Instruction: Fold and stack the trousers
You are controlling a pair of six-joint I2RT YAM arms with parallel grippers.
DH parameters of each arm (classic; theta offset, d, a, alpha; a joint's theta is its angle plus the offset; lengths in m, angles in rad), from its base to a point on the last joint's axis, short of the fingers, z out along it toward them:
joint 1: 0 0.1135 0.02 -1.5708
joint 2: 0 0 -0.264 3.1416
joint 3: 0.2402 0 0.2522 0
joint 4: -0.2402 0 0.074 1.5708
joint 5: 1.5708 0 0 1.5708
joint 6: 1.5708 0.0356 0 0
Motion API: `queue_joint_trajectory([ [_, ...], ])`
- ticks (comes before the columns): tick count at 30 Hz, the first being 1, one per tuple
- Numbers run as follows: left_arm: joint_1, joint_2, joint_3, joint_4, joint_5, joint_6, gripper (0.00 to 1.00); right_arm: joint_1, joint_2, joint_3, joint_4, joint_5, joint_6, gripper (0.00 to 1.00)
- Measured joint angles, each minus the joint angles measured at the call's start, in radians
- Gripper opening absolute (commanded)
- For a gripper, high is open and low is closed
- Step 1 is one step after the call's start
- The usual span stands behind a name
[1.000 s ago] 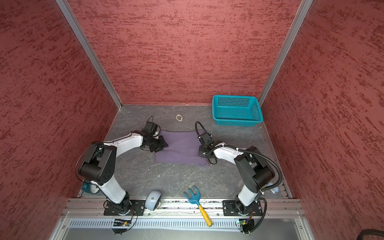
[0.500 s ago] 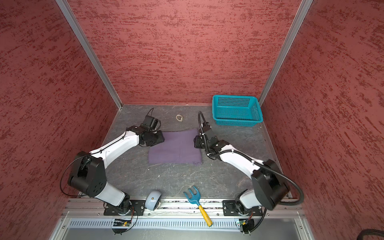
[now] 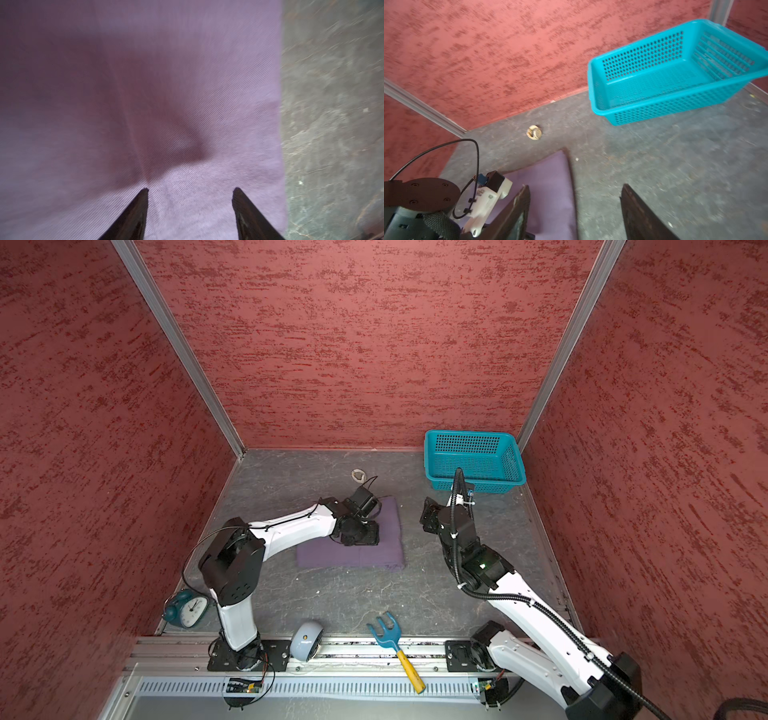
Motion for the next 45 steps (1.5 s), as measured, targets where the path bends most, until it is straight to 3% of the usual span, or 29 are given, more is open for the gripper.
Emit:
queue_joint_trajectory([
  [6,0.026,0.015,-0.049,0.039,0.056,-0.034,0.56,-0.001,-0.017,-0.056,-0.042,0.034,0.034,0.70],
  [15,0.157,-0.041,-0.172,0.140,0.127,-0.053,0.54,-0.004,0.006,-0.032,-0.046,0.056,0.033,0.70],
  [35,0.535,-0.186,-0.276,0.061,0.006,0.033,0.49,-0.006,0.068,-0.002,-0.053,0.078,0.047,0.70],
  [39,0.500,-0.230,-0.271,0.025,-0.047,0.033,0.48,-0.006,0.080,0.002,-0.052,0.074,0.047,0.70],
  [45,0.258,-0.256,-0.180,-0.048,-0.185,0.056,0.48,-0.006,0.105,0.002,-0.050,0.058,0.047,0.71],
])
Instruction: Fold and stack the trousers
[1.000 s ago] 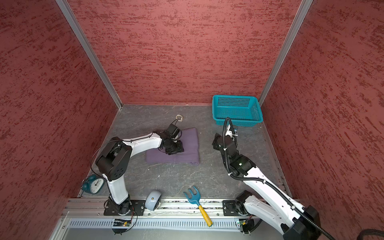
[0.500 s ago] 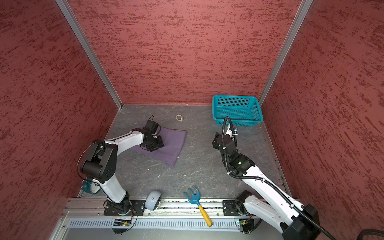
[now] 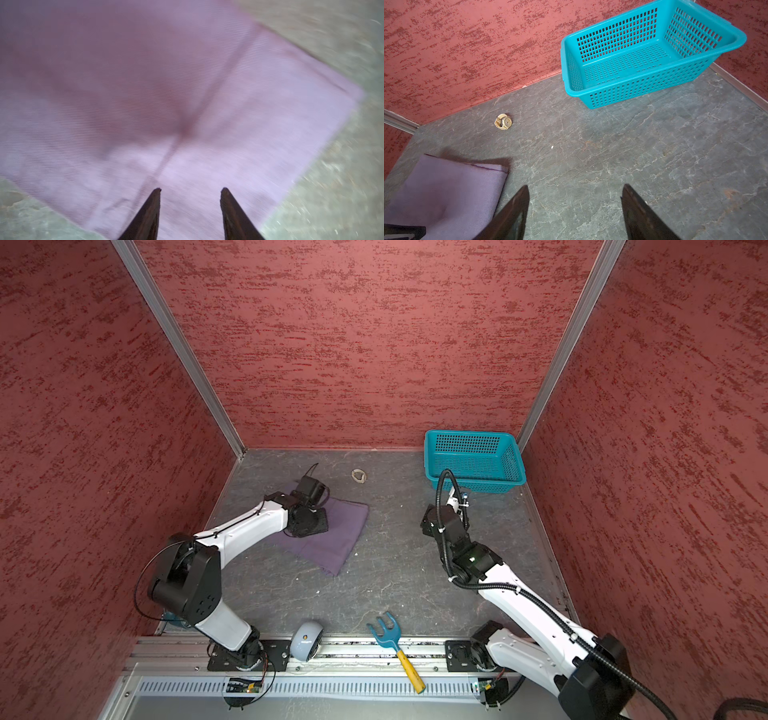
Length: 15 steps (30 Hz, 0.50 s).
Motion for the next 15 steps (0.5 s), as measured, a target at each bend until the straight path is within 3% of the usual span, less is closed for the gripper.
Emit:
queue_joint_trajectory([
  [4,-0.091,0.001,0.024,-0.006,-0.003,0.003,0.48,0.000,0.019,0.000,0.000,-0.015,0.000,0.71],
  [15,-0.164,0.205,0.032,0.024,0.107,-0.035,0.49,0.000,0.026,0.000,0.003,-0.032,0.000,0.71],
])
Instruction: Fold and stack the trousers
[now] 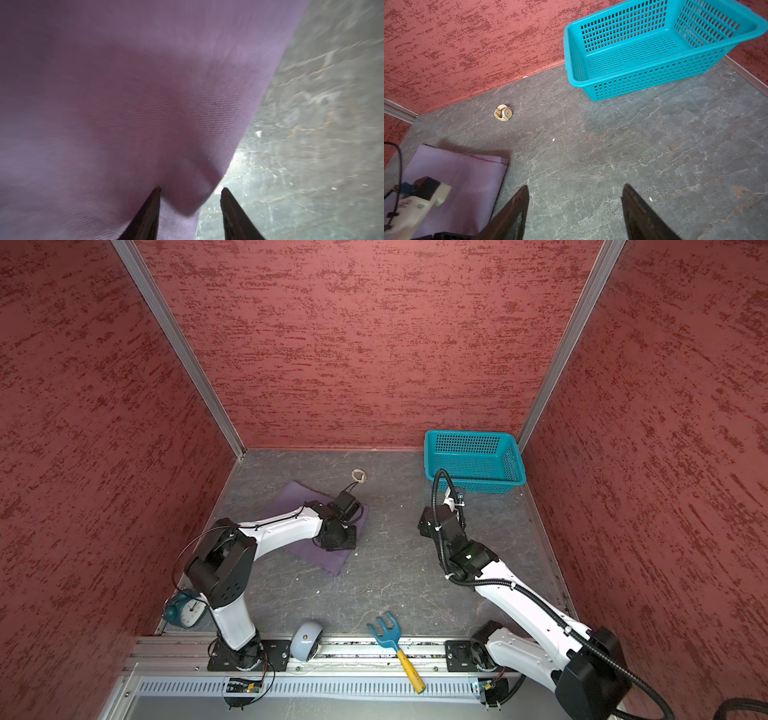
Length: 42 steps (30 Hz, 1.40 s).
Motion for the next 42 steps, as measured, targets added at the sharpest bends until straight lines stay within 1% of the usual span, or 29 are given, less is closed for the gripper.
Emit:
queue_joint_trajectory([
  [3,0.012,0.011,0.000,0.012,0.007,-0.009,0.49,0.000,0.000,0.000,0.000,0.000,0.000,0.71],
  [5,0.039,0.012,-0.003,0.025,0.033,-0.015,0.49,-0.002,0.000,0.000,0.000,0.000,0.000,0.71],
  [8,0.097,0.012,-0.005,0.052,0.056,-0.016,0.48,-0.005,0.001,0.000,0.000,0.000,0.002,0.71],
  [14,0.230,0.022,0.002,0.094,0.058,-0.006,0.49,-0.007,0.031,0.000,0.000,0.000,0.008,0.71],
  [19,0.293,0.042,0.034,0.095,0.040,0.012,0.48,-0.010,0.045,0.000,0.000,-0.001,0.015,0.71],
  [26,0.330,0.041,0.093,0.059,0.035,0.017,0.51,-0.012,0.045,0.000,0.000,-0.001,0.015,0.71],
  [32,0.357,-0.075,0.079,0.031,0.029,0.019,0.54,-0.016,0.045,0.000,-0.003,-0.002,0.015,0.72],
  [36,0.361,-0.133,0.021,0.032,0.026,0.018,0.55,-0.019,0.046,0.000,-0.003,-0.004,0.015,0.72],
  [39,0.373,-0.132,-0.048,0.038,0.035,0.011,0.55,-0.021,0.054,0.000,-0.003,-0.010,0.015,0.72],
  [42,0.409,-0.122,-0.113,0.043,0.043,0.008,0.55,-0.022,0.062,0.000,-0.003,-0.016,0.015,0.72],
])
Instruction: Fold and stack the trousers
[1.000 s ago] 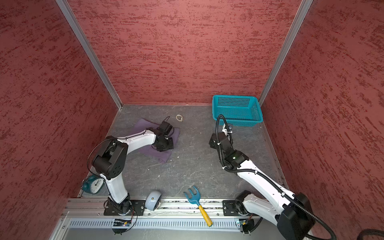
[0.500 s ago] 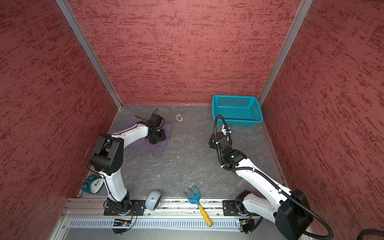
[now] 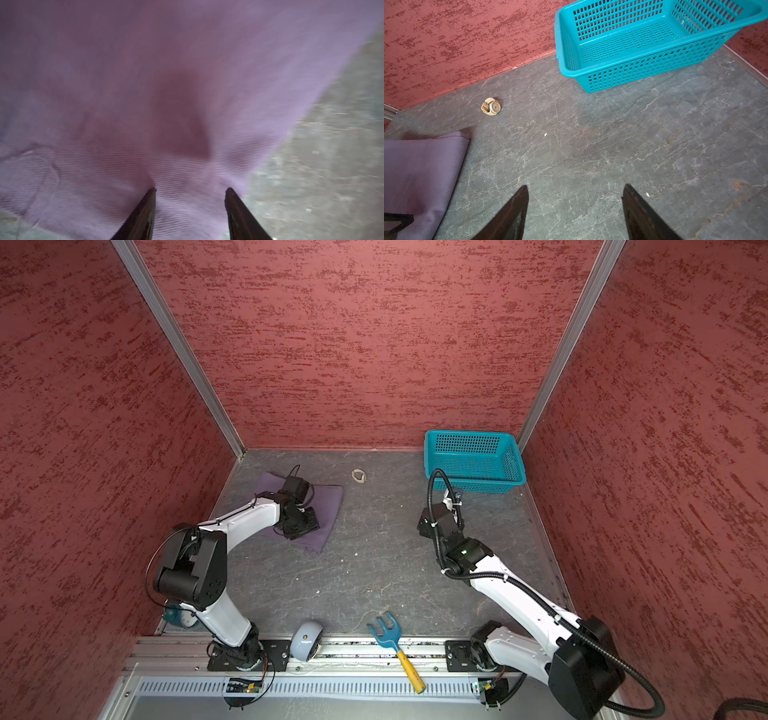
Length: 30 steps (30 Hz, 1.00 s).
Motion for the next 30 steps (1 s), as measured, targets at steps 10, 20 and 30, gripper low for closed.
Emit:
queue_joint_trajectory([
  [10,0.090,0.085,0.050,0.067,0.044,0.009,0.55,-0.004,0.003,0.000,0.000,-0.012,0.001,0.72],
  [20,0.138,0.191,0.180,0.086,0.056,0.020,0.54,-0.010,0.024,0.000,-0.001,-0.019,0.000,0.72],
  [30,0.139,0.286,0.319,0.093,0.059,0.024,0.54,-0.011,0.034,0.000,-0.010,-0.037,0.002,0.74],
])
